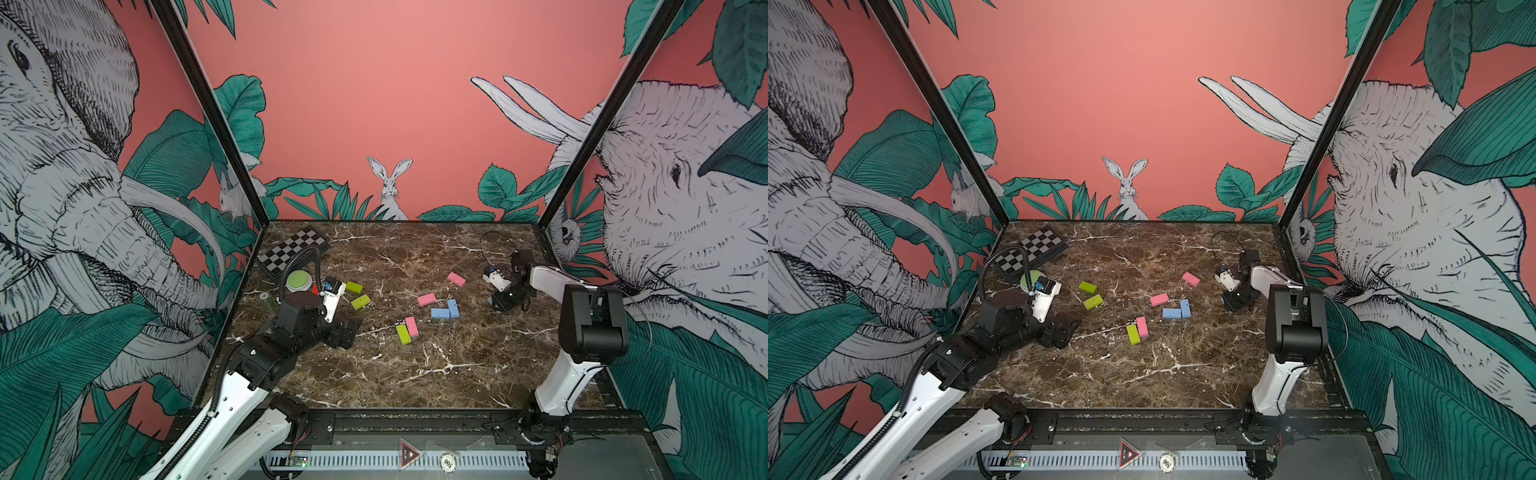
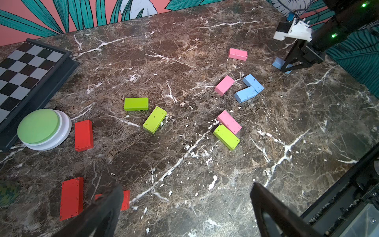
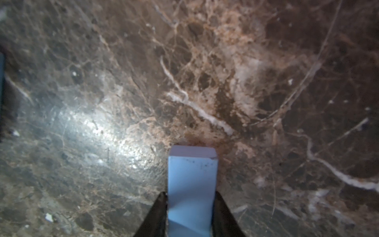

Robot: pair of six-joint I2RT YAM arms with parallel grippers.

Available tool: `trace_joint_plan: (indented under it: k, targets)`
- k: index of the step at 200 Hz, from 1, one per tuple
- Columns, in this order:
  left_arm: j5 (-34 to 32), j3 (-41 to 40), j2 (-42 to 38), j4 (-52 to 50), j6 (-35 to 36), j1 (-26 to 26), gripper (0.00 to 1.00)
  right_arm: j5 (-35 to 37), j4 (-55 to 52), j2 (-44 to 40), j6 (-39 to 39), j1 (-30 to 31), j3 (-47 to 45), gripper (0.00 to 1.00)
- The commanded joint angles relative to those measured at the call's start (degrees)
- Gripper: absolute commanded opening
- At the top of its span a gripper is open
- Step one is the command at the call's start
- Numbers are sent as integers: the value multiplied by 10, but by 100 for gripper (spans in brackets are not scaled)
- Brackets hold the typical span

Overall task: Assemble the letter t with building blocks
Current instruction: Pick up the building block from the center of the board, then assemble the building block at the center of the board.

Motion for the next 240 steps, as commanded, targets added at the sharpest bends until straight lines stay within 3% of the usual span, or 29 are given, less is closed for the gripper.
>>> trace_joint_plan:
  k: [1, 35, 68, 106, 148, 195, 240]
  targets:
    - [5, -1, -7, 0, 5, -3, 99, -1, -13, -16, -8, -2, -2, 20]
    - [6, -2, -8, 1, 4, -3, 99, -27, 10, -43, -19, 0, -12, 10]
    - [10, -2, -6, 2, 3, -2, 99, -73, 12, -56, -51, 11, -17, 9]
    - [13, -3, -6, 3, 3, -3, 99, -75, 33, -82, -111, 66, -34, 7]
    - [19, -3, -9, 6, 3, -3, 99, -82, 176, -188, -206, 90, -133, 5]
    - [32, -6, -15, 10, 3, -3, 99, -86, -34, -134, -367, 87, -24, 0]
    - [37, -7, -21, 13, 3, -2, 99, -66, -120, -108, -475, 87, 16, 0]
